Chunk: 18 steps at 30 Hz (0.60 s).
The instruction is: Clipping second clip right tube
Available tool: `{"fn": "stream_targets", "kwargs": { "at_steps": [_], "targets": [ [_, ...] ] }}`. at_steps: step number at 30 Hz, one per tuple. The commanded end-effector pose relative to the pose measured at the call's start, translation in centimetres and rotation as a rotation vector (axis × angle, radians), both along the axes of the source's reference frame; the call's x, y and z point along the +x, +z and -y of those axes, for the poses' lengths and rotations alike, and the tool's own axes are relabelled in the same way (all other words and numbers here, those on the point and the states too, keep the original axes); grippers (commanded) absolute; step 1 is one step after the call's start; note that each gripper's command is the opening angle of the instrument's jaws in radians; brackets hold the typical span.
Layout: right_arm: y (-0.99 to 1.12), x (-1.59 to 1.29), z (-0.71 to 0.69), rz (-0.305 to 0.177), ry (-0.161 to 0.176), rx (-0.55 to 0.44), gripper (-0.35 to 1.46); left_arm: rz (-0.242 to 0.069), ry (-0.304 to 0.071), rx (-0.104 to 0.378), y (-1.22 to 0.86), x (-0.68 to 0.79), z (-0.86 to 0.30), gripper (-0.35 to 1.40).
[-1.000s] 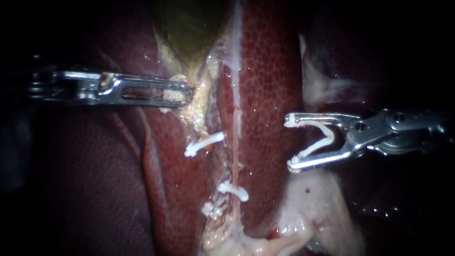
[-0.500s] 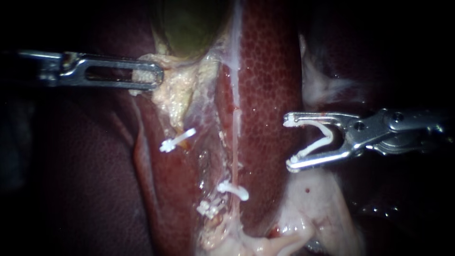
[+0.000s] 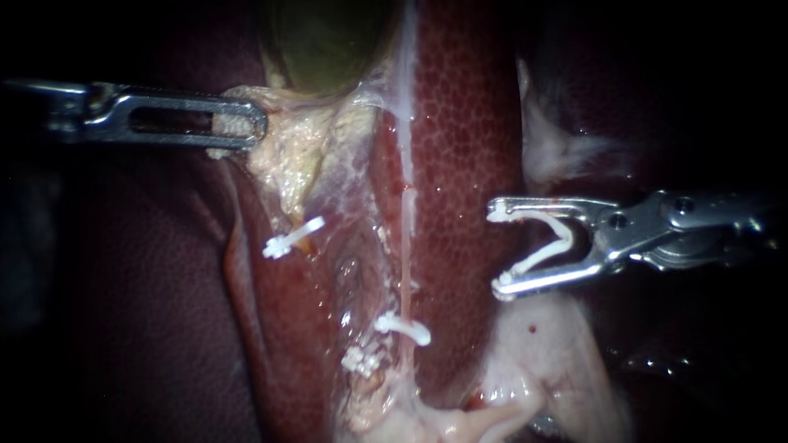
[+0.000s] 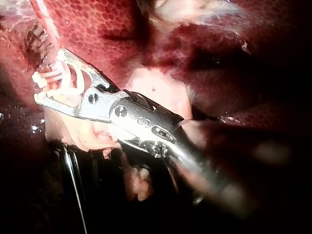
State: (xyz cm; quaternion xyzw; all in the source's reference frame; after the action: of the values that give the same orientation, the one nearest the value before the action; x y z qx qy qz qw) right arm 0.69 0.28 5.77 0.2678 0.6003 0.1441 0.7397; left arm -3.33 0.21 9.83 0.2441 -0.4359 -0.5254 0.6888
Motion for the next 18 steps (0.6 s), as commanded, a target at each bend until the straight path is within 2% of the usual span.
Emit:
{"fn": "stream_targets", "kwargs": {
  "at_steps": [1,5,9,15,18],
  "targets": [
    [0.06,0.03,0.04,-0.003,-0.007,-0.009,0.60,0.000,0.000,0.000,0.00,0.00,0.00,-0.35],
    [0.36,0.19,0.23,0.024,-0.033,0.012,0.60,0.000,0.000,0.000,0.00,0.00,0.01,-0.35],
    [0.70,0.33,0.40,0.054,-0.042,0.043,0.60,-0.001,0.000,0.000,0.00,0.00,0.01,-0.35],
    [1.12,0.49,0.57,0.091,-0.048,0.076,0.60,-0.001,-0.001,0.000,-0.01,0.00,0.01,-0.35],
    [1.24,0.55,0.61,0.108,-0.048,0.085,0.60,-0.001,-0.001,0.000,-0.01,0.00,0.02,-0.35]
  ]
}}
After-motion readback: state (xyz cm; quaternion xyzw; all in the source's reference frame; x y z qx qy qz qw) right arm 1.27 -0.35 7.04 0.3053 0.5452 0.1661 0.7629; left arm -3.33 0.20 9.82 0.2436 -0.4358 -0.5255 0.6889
